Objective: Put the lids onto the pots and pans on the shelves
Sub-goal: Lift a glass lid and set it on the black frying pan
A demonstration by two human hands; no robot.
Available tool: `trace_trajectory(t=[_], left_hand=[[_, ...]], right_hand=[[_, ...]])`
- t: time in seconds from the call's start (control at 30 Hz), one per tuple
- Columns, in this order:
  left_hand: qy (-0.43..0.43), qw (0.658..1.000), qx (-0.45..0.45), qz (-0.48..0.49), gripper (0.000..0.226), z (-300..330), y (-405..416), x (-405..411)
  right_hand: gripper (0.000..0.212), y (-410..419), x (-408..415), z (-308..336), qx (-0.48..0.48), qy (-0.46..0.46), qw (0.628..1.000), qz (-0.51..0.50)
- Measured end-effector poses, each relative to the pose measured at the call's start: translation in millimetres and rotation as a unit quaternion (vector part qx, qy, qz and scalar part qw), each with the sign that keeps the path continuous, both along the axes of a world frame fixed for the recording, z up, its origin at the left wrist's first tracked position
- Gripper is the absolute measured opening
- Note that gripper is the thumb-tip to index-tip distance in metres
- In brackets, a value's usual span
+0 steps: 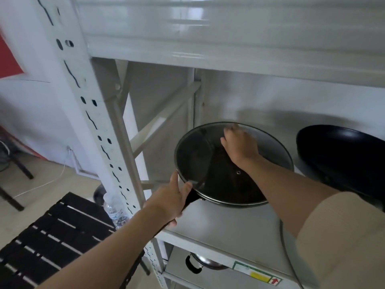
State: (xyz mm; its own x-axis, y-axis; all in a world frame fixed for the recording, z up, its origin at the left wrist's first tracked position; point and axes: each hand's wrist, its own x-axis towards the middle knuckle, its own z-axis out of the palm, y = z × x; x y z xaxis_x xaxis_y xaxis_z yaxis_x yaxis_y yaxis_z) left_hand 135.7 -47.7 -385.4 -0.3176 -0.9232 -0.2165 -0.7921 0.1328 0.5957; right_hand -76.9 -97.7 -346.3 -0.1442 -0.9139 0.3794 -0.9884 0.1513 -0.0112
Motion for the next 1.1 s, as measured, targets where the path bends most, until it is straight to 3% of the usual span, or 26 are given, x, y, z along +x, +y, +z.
trace_trajectory(t=[0.2,0.37,0.57,0.67,0.77,0.9,1.1], left_hand=[[-0.070,0.996,0.051,-0.005,0.064,5,-1,-6],[-0.073,0.995,0.056,0.024,0.058,5,0,-6],[-0.080,0.994,0.063,0.037,0.061,13,4,-9],[-0.159,0.987,0.002,0.019,0.058,12,9,-14],[-0.167,0.983,-0.067,0.045,0.055,17,16,-22],[-0.232,0.952,-0.196,0.036,0.052,26,31,-34],[-0.188,0.948,-0.255,-0.041,0.046,51,75,-69]], right_hand=[[0.026,3,-10,0,0.035,-0.064,0.997,0.023],[0.025,5,-10,3,0.065,-0.096,0.993,0.028],[0.044,13,-7,6,0.121,-0.132,0.984,0.010],[0.046,25,-2,10,0.106,-0.134,0.985,0.009],[0.045,38,-1,12,0.079,-0.119,0.989,0.023],[0.041,64,-5,19,0.069,-0.101,0.992,0.039],[0.043,138,-29,37,0.074,-0.073,0.994,0.026]])
